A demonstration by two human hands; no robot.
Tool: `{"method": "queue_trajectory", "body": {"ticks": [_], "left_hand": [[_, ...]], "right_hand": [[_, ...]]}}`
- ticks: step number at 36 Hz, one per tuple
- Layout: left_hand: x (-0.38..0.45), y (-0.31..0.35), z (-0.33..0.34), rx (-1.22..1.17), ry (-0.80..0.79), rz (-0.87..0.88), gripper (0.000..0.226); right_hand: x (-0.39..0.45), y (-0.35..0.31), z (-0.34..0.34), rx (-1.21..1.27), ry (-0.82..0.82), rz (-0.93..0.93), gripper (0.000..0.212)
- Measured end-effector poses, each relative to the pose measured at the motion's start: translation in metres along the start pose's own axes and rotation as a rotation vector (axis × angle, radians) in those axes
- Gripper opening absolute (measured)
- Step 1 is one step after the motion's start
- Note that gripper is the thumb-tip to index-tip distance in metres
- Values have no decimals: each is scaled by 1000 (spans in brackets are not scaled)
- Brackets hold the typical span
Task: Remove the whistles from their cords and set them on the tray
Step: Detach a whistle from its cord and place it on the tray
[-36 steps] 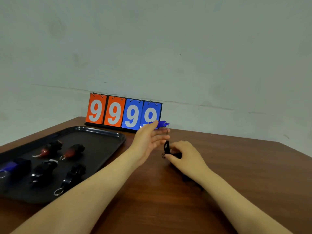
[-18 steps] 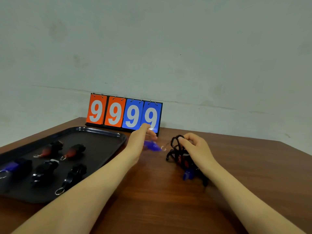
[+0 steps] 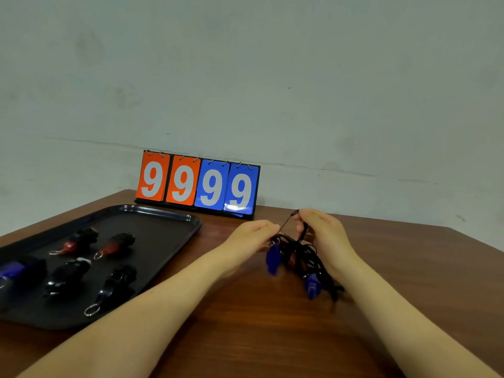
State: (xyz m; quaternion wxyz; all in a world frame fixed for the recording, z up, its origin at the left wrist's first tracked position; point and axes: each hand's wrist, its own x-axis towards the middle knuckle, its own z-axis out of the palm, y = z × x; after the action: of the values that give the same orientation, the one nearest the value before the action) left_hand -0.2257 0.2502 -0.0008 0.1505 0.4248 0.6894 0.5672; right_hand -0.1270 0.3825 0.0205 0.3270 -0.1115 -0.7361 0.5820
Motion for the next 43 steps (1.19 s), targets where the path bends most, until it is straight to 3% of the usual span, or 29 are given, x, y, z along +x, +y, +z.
{"method": "queue_trajectory", "body": {"ticks": [5,9,15,20,25,30,36,43], "left_hand": [[-3,0,0,55,-49,42,40],[-4,4,0,172,-56,172,26],[0,1,-5,51,121,222,22],[4,2,-7,66,136,193,10],[5,3,-8,-8,131,149,11],[9,6,-11,-165,74,-85,18],[5,-5,-8,-139,-23,-107,7],[6,-11,-11,-90,28,-15,14]], "right_hand": [[2,-3,-3,221,-18,23,23],[-1,-5,-1,318,-46,37,21],[1,-6,-3,456,-37,91,18],[5,-4,-6,582,-46,88,19],[5,-2,-2,587,-70,75,19],[9,1,-8,624,-6,112,19],[10,5,-9,587,2,112,19],[9,9,-4,543,15,144,18]]}}
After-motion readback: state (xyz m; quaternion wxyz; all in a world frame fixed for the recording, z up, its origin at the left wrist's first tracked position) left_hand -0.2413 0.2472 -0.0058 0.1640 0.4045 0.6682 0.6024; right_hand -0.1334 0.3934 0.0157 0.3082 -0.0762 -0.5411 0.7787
